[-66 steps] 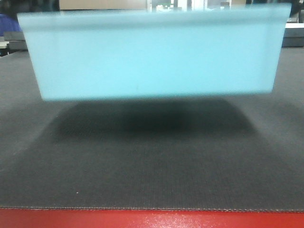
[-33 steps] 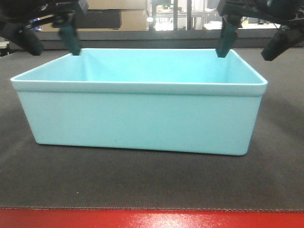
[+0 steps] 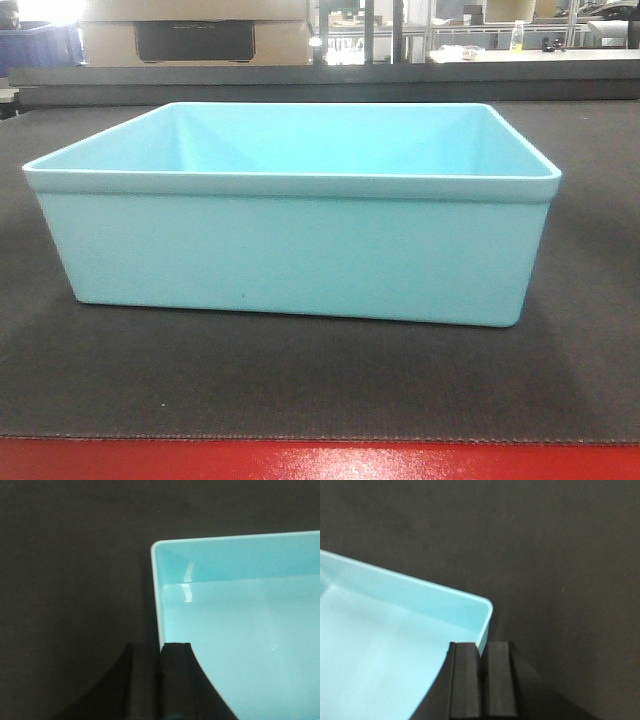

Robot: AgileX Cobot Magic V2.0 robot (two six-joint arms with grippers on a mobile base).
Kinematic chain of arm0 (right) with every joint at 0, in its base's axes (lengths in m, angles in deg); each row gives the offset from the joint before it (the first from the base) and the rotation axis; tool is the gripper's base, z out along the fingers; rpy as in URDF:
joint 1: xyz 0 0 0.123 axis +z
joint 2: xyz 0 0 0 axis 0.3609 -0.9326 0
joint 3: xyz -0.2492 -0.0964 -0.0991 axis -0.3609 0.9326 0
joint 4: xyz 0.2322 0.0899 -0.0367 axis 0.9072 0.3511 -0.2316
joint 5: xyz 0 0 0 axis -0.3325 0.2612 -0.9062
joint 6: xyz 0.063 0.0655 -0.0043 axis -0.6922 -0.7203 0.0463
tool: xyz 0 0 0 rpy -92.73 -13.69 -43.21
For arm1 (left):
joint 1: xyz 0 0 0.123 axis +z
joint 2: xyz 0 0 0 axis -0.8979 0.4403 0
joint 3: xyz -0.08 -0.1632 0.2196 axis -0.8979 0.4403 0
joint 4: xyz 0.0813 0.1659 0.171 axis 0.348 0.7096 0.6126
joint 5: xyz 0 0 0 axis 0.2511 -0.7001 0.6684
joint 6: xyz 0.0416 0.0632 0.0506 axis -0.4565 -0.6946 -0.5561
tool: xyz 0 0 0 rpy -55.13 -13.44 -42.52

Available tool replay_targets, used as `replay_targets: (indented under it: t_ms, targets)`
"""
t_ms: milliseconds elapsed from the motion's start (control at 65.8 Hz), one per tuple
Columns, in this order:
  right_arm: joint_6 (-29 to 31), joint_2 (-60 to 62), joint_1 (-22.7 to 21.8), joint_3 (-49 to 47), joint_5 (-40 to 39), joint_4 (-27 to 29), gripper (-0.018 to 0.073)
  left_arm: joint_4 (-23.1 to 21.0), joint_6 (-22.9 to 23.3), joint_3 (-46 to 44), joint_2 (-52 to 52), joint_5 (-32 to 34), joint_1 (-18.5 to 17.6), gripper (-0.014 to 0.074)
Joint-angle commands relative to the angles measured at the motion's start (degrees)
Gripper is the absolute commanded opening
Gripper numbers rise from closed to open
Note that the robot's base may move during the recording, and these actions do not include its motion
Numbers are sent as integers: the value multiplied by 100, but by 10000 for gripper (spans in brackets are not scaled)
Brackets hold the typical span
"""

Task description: Fetch blue bin and place on conveyor start

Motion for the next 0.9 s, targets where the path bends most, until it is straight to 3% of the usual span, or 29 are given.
replay_targets:
  t_ms: [0,228,319,456,654,882]
  targets:
    - [43,400,-178,133,-90,-189,-160,84,-79,62,-389,-109,291,-111]
    - [43,1430,-652,1494,-742,-189,-157,71,-428,1086,-1517,74,1238,-111]
    - [43,1798,-680,2242,-1286,-203,-157,13,-467,1648,-1948,83,1431,-111]
    - [43,2430,-680,3480,-2405,-264,-157,-353,-478,2585,-2760,318,1492,-111]
    - [43,3661,-680,5164,-4051,-276,-157,-605,-532,3897,-4312,1327,1492,-111]
    - [43,4874,-675,5754,-4321,-276,-157,-572,-532,4413,-5605,1380,1492,-111]
